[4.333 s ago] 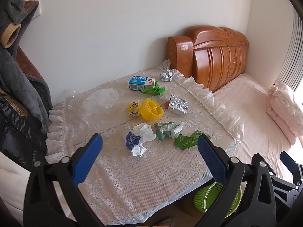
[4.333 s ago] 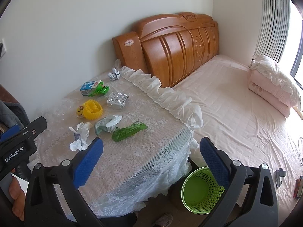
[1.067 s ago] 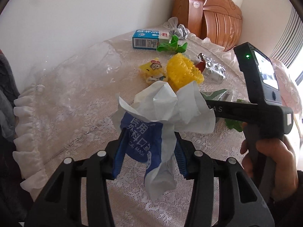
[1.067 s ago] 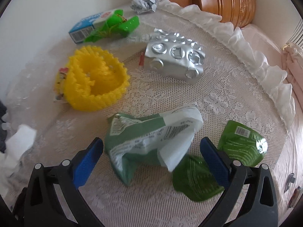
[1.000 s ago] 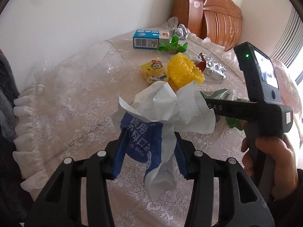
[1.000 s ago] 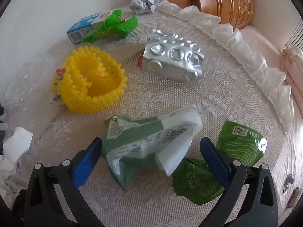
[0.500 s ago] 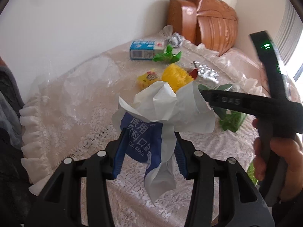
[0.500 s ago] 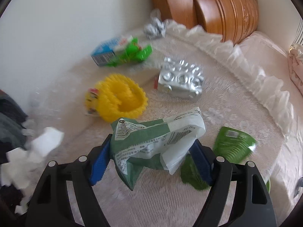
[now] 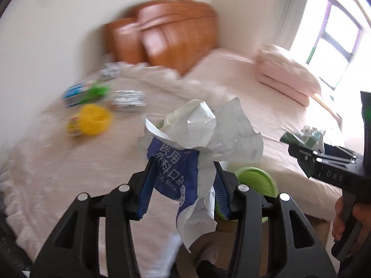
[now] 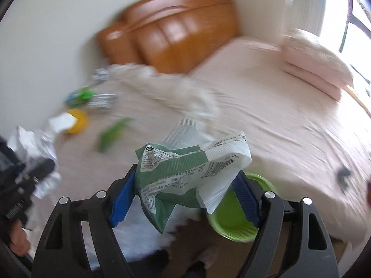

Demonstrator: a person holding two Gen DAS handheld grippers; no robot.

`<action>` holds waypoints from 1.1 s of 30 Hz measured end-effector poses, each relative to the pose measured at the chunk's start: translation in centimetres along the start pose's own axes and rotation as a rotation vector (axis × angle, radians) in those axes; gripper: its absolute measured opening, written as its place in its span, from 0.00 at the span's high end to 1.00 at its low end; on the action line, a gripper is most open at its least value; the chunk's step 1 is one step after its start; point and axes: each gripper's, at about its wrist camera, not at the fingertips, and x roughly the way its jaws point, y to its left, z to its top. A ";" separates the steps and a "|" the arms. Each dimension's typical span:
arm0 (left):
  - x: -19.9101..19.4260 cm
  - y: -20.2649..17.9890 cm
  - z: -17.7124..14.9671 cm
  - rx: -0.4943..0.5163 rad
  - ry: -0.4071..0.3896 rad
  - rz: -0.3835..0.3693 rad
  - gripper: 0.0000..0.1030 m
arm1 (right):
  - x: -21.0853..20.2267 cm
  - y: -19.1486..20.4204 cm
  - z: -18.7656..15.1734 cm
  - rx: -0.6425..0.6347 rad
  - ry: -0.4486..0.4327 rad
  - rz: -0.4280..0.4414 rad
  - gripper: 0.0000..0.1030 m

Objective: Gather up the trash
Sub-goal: 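Carry both items to the green wastebasket and open the left tool over it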

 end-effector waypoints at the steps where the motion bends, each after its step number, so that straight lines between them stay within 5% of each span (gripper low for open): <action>1: 0.2 -1.4 0.0 0.020 0.006 -0.017 0.56 | -0.4 -1.8 -0.6 0.025 0.005 -0.021 0.24; 6: 1.3 -10.1 -0.3 0.150 0.033 -0.122 0.55 | -1.7 -9.7 -3.3 0.172 0.003 -0.072 0.24; 13: 3.2 -17.1 -1.3 0.263 0.077 -0.199 0.55 | -3.6 -14.5 -5.0 0.227 -0.038 -0.116 0.24; 23: 16.0 -21.9 -5.9 0.344 0.275 -0.189 0.53 | -2.1 -18.7 -7.6 0.244 0.074 -0.174 0.23; 26: 19.8 -22.3 -7.8 0.355 0.331 -0.187 0.37 | -1.3 -19.6 -8.2 0.241 0.106 -0.186 0.23; 33: 23.2 -23.1 -9.1 0.345 0.358 -0.169 0.24 | -0.7 -20.0 -8.9 0.201 0.128 -0.191 0.23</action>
